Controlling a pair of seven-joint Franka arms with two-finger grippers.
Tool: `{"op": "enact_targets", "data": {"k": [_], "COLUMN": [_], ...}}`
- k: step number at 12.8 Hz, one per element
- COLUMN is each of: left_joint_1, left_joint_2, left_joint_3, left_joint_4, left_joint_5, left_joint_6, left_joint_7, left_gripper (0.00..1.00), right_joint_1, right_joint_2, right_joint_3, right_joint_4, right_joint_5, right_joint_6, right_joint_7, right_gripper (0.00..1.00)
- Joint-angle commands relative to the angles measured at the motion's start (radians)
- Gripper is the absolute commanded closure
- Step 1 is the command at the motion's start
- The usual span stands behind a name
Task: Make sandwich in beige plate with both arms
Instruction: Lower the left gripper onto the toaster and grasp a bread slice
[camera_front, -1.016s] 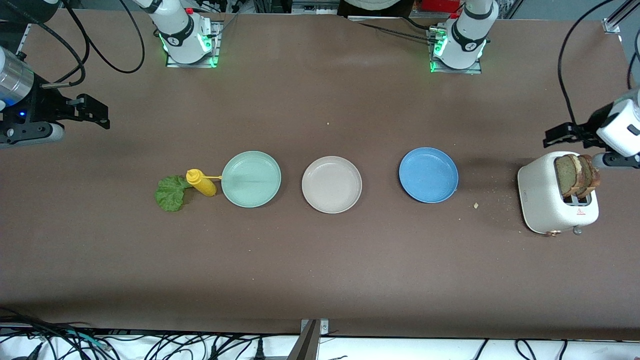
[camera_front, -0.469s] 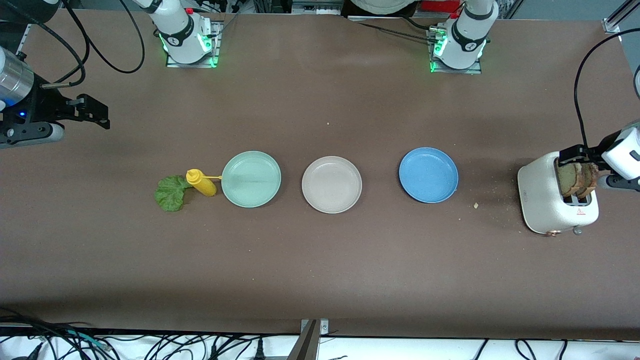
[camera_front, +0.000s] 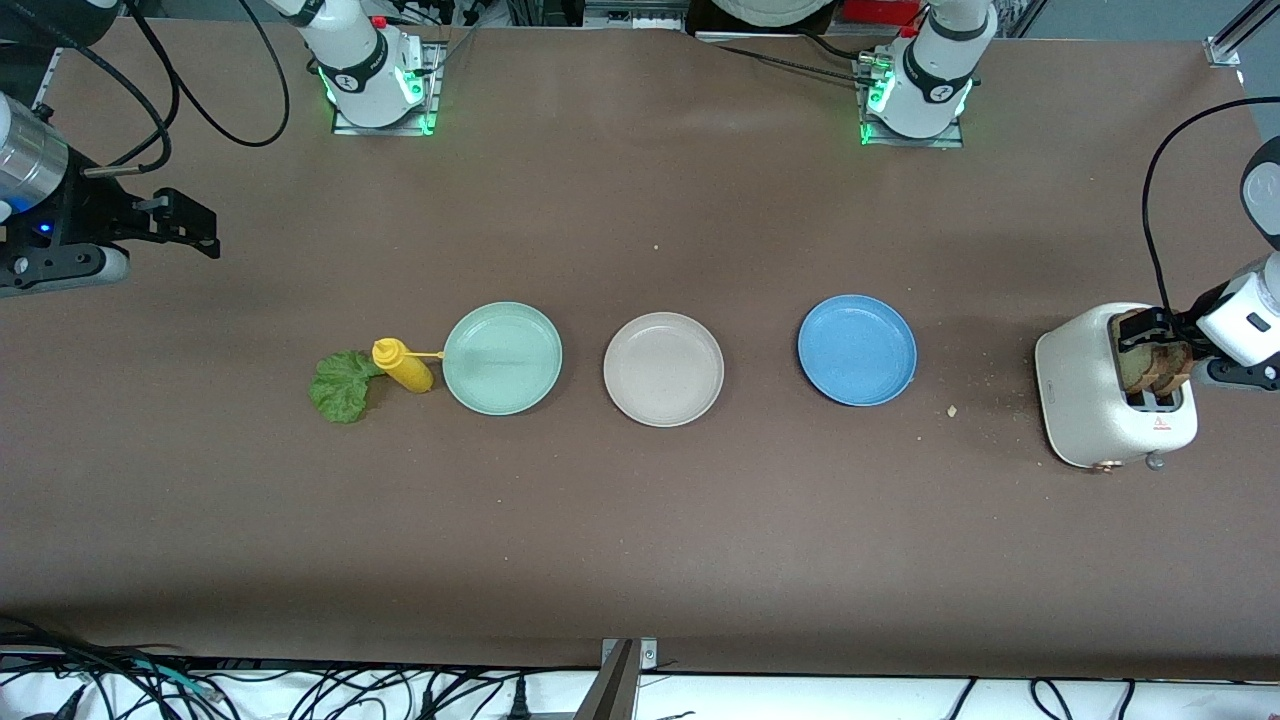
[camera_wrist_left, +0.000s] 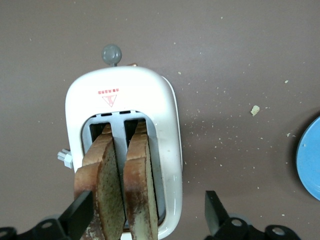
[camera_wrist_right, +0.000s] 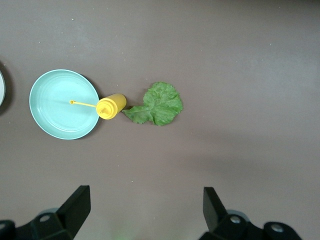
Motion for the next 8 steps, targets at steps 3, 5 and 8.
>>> {"op": "enact_targets", "data": {"k": [3,5,8], "left_joint_1": [0.015,0.015,0.015], "left_joint_2": [-0.045,-0.046,-0.045], "left_joint_3": [-0.018,-0.018,-0.016], "left_joint_4": [-0.054,-0.063,-0.094], "left_joint_5": [0.012,0.009,0.01], "left_joint_6": [0.015,0.017,0.044], "left_joint_7": [-0.007,-0.03,-0.045], "left_gripper": [0.08,0.08,0.28], "right_joint_1": [-0.005,-0.005,-0.005], "right_joint_2": [0.004,0.004,0.004], "right_joint_3": [0.002,0.002,0.004], "right_joint_4": [0.018,0.018,0.018], "right_joint_5": [-0.002,-0.002,0.0], "right_joint_6": [-0.002,-0.002,-0.002], "right_joint_7": [0.008,0.01,0.01], "right_gripper": [0.0,0.0,0.0]}}
